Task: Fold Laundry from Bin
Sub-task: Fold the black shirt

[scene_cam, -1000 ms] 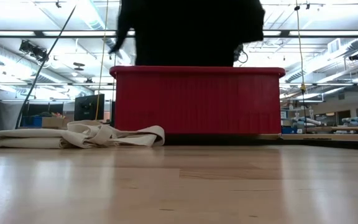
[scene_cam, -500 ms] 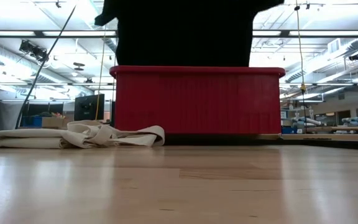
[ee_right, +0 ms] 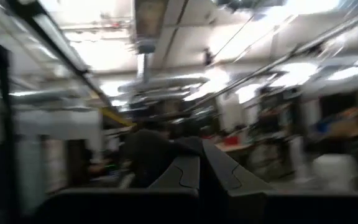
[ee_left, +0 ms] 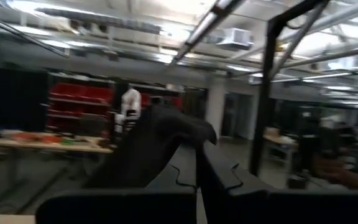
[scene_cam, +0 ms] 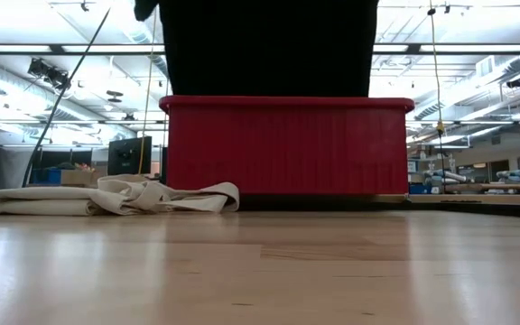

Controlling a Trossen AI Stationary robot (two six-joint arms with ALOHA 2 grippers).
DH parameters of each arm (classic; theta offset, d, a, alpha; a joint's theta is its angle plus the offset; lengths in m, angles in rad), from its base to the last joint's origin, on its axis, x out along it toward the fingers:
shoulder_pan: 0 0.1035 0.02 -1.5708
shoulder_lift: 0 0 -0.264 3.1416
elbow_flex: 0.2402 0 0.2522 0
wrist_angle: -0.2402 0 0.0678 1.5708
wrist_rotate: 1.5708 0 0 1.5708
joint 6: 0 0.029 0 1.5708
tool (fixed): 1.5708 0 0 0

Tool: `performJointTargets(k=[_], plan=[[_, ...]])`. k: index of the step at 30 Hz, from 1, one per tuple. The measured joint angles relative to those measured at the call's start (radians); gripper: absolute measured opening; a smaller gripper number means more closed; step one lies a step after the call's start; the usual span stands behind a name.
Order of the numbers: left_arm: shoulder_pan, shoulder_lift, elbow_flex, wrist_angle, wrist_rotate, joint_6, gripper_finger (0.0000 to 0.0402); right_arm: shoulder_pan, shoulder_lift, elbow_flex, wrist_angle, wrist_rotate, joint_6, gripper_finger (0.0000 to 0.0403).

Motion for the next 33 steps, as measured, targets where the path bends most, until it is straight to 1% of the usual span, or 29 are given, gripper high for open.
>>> performJointTargets(k=[3, 6, 8, 11, 13, 15, 17, 20, 22, 23, 25, 27, 30, 33], plan=[[-0.032, -0.010, -0.001, 0.007, 0.016, -0.104, 0.0011, 0.000, -0.016, 0.000, -0.069, -0.110, 0.060, 0.0007], [-0.092, -0.026, -0.001, 0.056, 0.025, -0.234, 0.0013, 0.000, -0.031, 0.000, -0.104, -0.228, 0.089, 0.0007], [-0.145, -0.038, 0.000, 0.073, 0.030, -0.295, 0.0013, 0.000, -0.040, 0.000, -0.100, -0.343, 0.127, 0.0007], [-0.239, -0.045, 0.001, 0.061, 0.035, -0.358, 0.0014, 0.000, -0.051, 0.000, -0.101, -0.551, 0.217, 0.0007], [-0.308, -0.045, 0.000, 0.028, 0.036, -0.393, 0.0014, 0.000, -0.057, 0.000, -0.105, -0.682, 0.310, 0.0007], [-0.386, -0.045, 0.000, -0.038, 0.034, -0.400, 0.0015, 0.000, -0.061, 0.000, -0.120, -0.814, 0.405, 0.0007], [-0.473, -0.045, 0.000, -0.169, 0.003, -0.375, 0.0015, 0.000, -0.068, 0.000, -0.165, -0.893, 0.456, 0.0007], [-0.632, -0.021, -0.009, -0.404, -0.139, -0.311, 0.0015, 0.000, -0.078, 0.000, -0.262, -0.922, 0.478, 0.0007], [-0.740, 0.007, -0.020, -0.512, -0.209, -0.288, 0.0015, 0.000, -0.083, 0.001, -0.334, -0.951, 0.484, 0.0007], [-0.783, 0.023, -0.026, -0.539, -0.238, -0.279, 0.0015, 0.000, -0.084, 0.001, -0.374, -0.961, 0.479, 0.0007], [-0.859, 0.071, -0.032, -0.555, -0.286, -0.267, 0.0015, 0.005, -0.085, 0.001, -0.464, -0.962, 0.445, 0.0007], [-0.928, 0.114, -0.032, -0.542, -0.308, -0.278, 0.0015, 0.015, -0.085, 0.001, -0.554, -0.946, 0.398, 0.0007], [-1.015, 0.158, -0.029, -0.522, -0.305, -0.318, 0.0015, 0.040, -0.084, 0.001, -0.655, -0.931, 0.348, 0.0007], [-1.091, 0.195, -0.030, -0.537, -0.305, -0.382, 0.0015, 0.074, -0.085, 0.001, -0.695, -0.928, 0.350, 0.0007]])
